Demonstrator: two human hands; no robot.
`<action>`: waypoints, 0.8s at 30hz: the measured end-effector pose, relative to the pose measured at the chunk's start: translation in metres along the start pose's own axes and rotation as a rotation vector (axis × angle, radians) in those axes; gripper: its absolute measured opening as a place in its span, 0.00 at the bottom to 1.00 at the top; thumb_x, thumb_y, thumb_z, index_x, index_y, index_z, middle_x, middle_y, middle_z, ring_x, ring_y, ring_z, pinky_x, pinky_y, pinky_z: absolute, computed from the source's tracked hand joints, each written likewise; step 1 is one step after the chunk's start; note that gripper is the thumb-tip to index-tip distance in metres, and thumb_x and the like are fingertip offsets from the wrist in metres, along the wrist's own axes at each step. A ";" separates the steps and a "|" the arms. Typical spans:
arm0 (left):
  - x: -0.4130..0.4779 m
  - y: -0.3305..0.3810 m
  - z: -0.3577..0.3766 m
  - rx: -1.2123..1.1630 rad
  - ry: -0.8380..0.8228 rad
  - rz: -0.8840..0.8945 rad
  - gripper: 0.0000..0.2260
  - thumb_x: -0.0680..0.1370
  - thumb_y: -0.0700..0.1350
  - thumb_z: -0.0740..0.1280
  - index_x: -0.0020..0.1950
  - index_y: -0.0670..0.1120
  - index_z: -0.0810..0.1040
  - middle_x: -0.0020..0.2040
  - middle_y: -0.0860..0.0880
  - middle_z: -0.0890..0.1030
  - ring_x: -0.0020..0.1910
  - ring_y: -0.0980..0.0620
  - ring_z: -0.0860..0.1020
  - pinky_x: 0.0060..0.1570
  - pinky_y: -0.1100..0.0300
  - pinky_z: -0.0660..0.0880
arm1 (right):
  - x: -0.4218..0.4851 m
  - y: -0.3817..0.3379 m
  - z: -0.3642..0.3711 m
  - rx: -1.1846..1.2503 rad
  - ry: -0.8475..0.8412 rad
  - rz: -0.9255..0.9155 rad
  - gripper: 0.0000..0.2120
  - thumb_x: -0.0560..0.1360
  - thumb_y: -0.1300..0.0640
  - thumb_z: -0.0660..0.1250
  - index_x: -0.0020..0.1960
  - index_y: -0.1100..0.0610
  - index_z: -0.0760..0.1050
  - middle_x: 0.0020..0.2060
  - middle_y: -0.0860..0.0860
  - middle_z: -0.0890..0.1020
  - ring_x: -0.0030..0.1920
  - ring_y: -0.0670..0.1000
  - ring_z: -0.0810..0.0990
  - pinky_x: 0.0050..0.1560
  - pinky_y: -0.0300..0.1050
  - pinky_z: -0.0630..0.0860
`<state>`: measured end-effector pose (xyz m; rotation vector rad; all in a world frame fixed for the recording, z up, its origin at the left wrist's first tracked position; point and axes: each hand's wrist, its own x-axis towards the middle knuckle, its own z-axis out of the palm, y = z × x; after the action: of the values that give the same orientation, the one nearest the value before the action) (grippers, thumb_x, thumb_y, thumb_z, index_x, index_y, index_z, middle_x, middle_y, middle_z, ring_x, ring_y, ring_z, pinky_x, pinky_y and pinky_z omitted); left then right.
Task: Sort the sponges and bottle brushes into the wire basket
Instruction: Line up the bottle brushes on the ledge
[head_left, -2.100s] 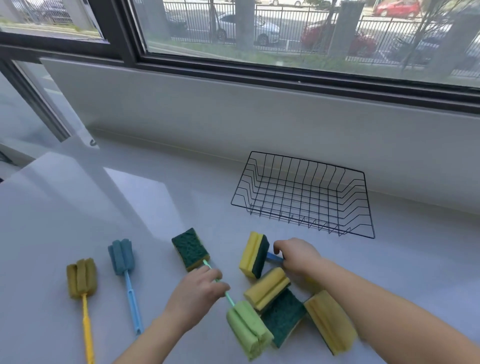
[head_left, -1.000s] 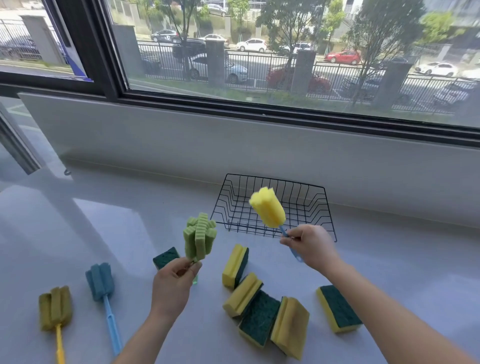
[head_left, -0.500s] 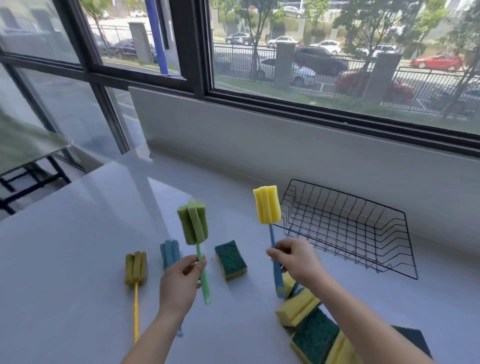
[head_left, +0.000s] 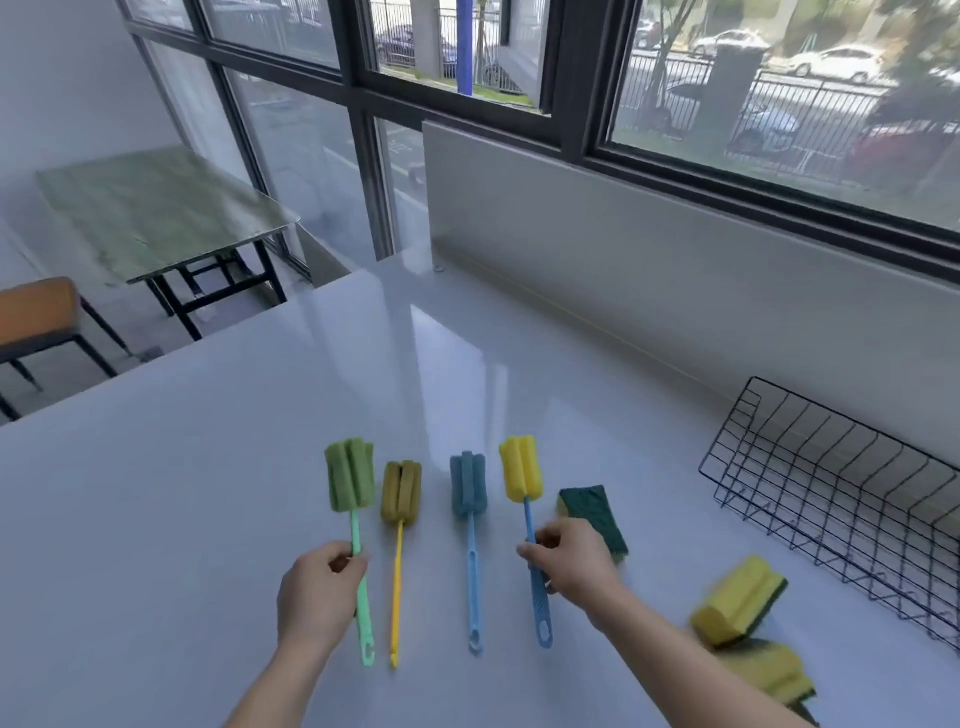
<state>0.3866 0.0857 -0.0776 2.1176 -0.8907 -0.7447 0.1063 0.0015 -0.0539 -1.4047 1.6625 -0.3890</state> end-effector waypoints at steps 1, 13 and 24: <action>0.004 -0.005 -0.002 0.016 0.010 -0.013 0.10 0.75 0.48 0.71 0.33 0.50 0.80 0.28 0.49 0.79 0.32 0.43 0.80 0.37 0.43 0.81 | 0.004 0.001 0.006 -0.001 -0.007 0.017 0.13 0.73 0.55 0.75 0.38 0.64 0.79 0.37 0.60 0.85 0.37 0.55 0.86 0.33 0.45 0.83; 0.026 -0.022 0.005 0.218 -0.029 -0.088 0.12 0.74 0.49 0.70 0.32 0.46 0.76 0.28 0.50 0.78 0.31 0.51 0.77 0.30 0.59 0.69 | 0.025 0.002 0.038 -0.055 -0.017 0.084 0.15 0.73 0.54 0.75 0.42 0.66 0.79 0.31 0.55 0.80 0.30 0.52 0.80 0.37 0.55 0.84; 0.012 -0.017 0.008 0.420 0.052 0.005 0.07 0.76 0.53 0.65 0.44 0.51 0.78 0.44 0.51 0.77 0.39 0.48 0.76 0.37 0.56 0.74 | 0.012 0.007 0.041 -0.162 -0.007 0.017 0.13 0.76 0.46 0.71 0.52 0.55 0.80 0.45 0.52 0.85 0.46 0.56 0.85 0.49 0.53 0.82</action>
<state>0.3939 0.0820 -0.0984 2.4847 -1.0980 -0.5290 0.1347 0.0049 -0.0865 -1.5066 1.7303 -0.2440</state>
